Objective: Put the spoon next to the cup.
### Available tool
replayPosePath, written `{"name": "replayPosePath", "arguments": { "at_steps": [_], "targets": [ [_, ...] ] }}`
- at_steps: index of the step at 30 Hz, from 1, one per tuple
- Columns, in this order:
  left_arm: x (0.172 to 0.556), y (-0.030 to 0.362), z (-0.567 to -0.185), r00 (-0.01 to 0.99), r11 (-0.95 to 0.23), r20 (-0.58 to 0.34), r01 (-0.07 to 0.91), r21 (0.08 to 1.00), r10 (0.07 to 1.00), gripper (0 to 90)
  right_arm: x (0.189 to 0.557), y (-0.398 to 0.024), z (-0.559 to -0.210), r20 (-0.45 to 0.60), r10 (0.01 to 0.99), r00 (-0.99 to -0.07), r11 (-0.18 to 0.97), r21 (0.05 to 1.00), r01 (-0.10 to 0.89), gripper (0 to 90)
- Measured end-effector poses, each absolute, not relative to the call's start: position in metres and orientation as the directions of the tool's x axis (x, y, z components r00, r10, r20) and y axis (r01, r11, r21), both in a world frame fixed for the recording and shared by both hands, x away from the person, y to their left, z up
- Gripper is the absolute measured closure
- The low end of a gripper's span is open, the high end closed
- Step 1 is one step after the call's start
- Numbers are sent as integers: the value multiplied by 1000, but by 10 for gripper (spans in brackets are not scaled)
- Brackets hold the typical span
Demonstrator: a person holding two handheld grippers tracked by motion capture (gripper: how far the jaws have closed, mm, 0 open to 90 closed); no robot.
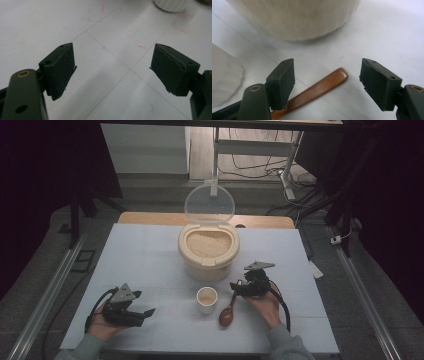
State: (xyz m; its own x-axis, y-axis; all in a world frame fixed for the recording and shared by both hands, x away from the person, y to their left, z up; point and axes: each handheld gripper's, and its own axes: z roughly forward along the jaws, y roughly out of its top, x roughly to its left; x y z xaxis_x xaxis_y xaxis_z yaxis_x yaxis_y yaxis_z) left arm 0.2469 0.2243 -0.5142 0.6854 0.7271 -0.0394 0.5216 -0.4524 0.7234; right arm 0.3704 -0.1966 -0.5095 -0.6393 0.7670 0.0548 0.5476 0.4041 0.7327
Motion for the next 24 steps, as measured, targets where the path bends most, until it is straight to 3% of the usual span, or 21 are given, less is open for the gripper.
{"name": "replayPosePath", "arguments": {
  "at_steps": [4, 11, 24],
  "targets": [
    [247, 225, -514, 683, -446, -43, 521, 728, 729, 195, 357, -216, -495, 68, 724, -686, 390, 781, 488, 351],
    [247, 225, -513, 676, -435, -47, 524, 732, 736, 194, 330, -257, -486, 63, 674, -736, 381, 825, 419, 370],
    [246, 226, -512, 671, -425, -46, 519, 741, 740, 193, 307, -292, -489, 23, 630, -776, 424, 827, 369, 371]
  ]
}}
